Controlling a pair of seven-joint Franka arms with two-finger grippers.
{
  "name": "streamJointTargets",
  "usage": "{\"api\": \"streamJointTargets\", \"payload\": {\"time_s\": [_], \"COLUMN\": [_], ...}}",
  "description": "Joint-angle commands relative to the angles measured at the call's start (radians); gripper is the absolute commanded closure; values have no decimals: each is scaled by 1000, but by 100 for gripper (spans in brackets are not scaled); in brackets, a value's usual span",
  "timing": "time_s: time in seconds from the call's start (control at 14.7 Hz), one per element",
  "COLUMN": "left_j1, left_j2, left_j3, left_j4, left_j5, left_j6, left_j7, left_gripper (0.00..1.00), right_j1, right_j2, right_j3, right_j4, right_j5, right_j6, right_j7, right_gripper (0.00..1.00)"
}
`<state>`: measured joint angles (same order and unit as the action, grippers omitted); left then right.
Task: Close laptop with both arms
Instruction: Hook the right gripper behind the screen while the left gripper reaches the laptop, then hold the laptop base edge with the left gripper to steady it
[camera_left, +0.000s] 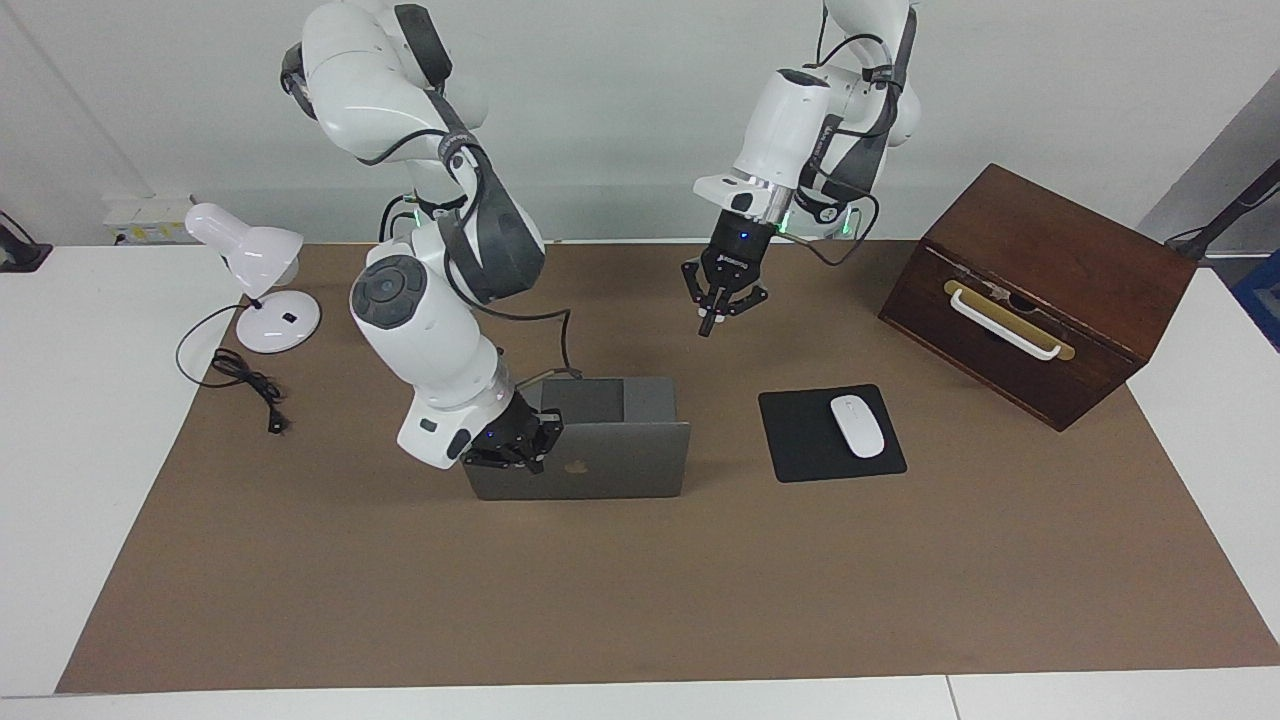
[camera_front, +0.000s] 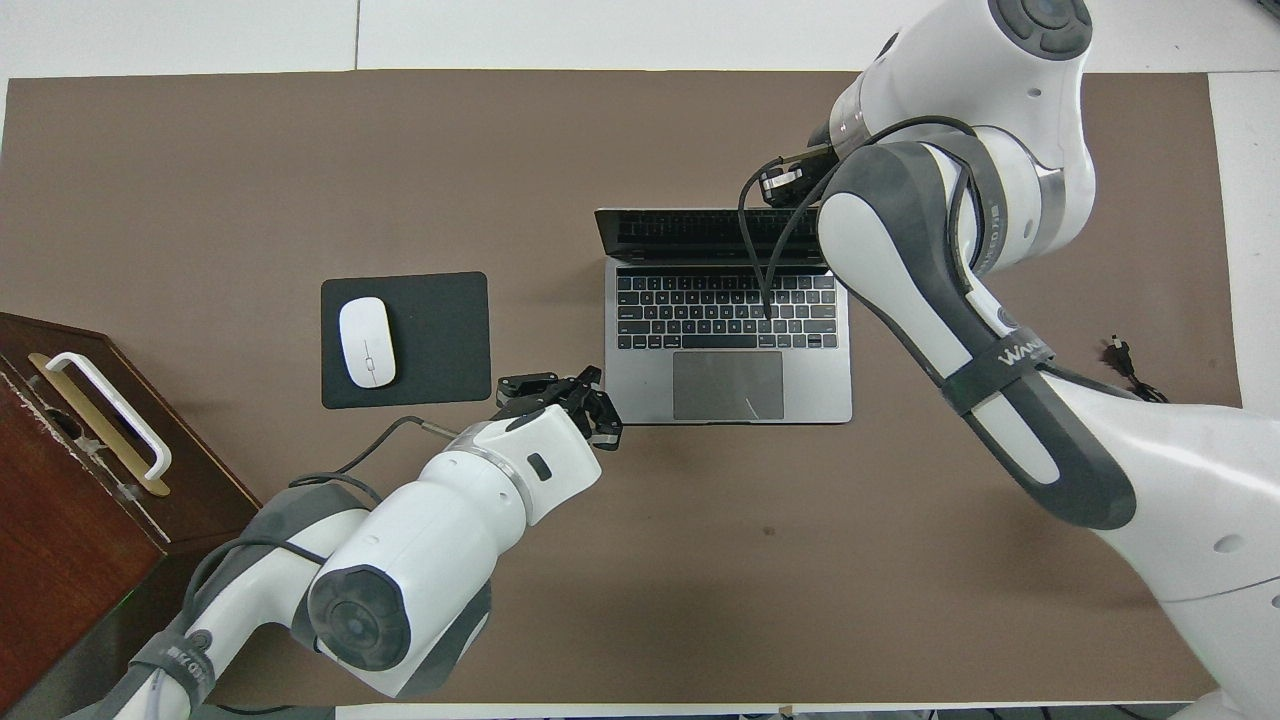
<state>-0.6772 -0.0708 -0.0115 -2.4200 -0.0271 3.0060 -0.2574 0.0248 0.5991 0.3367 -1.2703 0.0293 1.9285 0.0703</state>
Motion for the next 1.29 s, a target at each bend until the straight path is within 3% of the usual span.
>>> {"api": "streamJointTargets", "payload": {"time_s": [0.0, 0.48, 1.23], "left_j1": [-30, -58, -42], "left_j2": [43, 196, 305], "left_j3": [16, 19, 22], "left_j4": [-13, -14, -19], "left_j5": [-7, -2, 3], "left_j6": [80, 244, 336], "left_j7": [0, 44, 256], "left_gripper": [100, 100, 100], "right_j1": [-11, -11, -11], "right_j2": [-42, -62, -73], "right_j3": [8, 8, 10], "right_j4": [-67, -110, -144], "right_j5": [14, 12, 6], "right_j6": [1, 15, 15], "right_j7": [16, 17, 16], "right_gripper": [100, 100, 100]}}
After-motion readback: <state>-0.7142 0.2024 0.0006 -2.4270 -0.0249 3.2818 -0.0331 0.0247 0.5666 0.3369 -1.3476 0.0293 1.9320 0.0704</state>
